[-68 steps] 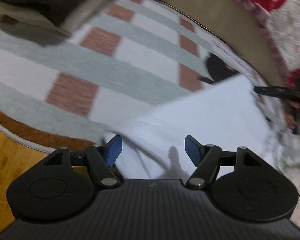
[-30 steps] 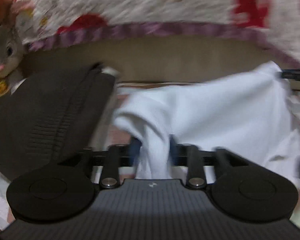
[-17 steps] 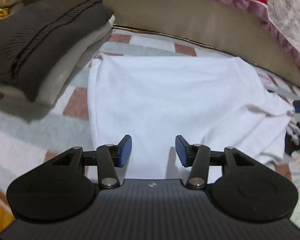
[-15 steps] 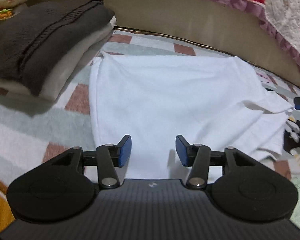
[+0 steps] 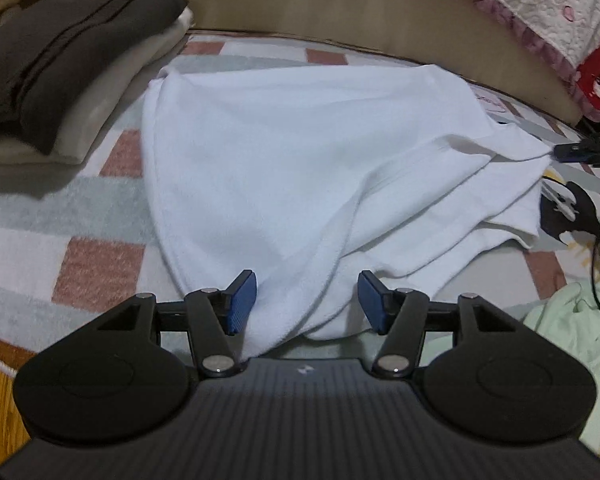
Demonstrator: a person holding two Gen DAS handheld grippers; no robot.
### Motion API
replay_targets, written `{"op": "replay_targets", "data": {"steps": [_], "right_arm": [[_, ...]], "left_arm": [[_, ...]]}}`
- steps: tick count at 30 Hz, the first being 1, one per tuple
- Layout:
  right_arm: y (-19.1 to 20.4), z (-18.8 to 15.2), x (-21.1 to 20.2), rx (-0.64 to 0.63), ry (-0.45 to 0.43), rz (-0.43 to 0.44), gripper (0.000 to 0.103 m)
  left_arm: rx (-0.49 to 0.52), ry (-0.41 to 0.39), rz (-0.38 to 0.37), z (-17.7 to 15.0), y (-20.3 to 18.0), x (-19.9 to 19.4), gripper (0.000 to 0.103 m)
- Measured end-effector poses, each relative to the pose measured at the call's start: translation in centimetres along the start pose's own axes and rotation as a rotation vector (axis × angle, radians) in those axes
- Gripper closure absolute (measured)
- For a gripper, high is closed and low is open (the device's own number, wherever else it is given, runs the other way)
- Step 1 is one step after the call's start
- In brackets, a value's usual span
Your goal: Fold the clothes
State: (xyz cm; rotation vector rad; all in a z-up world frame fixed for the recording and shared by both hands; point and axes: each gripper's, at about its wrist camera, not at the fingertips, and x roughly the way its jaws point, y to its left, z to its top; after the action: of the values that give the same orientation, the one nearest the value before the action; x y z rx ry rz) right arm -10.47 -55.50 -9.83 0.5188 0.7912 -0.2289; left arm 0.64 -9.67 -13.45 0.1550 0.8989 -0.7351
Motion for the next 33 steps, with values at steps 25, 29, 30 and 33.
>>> {"op": "replay_targets", "data": {"steps": [25,29,30,33], "right_arm": [[-1.3,-0.2,-0.9,0.087,-0.105,-0.129,0.097],[-2.9,-0.7,-0.1,0.162,-0.043,-0.153,0.097],[-3.3,-0.8,0.1,0.180,-0.027,-0.159,0.092],[-4.0,-1.2,0.5,0.220,0.007,-0.203,0.075]], "left_arm": [[0.090,-0.014,0.038,-0.3,-1.5,-3.0,0.100],[0.079,0.030,0.043,-0.7,-1.4,-3.0,0.096],[0.077,0.041,0.045,-0.9,-1.3,-3.0,0.095],[0.069,0.073,0.049,-1.2,-1.2,-3.0,0.081]]}}
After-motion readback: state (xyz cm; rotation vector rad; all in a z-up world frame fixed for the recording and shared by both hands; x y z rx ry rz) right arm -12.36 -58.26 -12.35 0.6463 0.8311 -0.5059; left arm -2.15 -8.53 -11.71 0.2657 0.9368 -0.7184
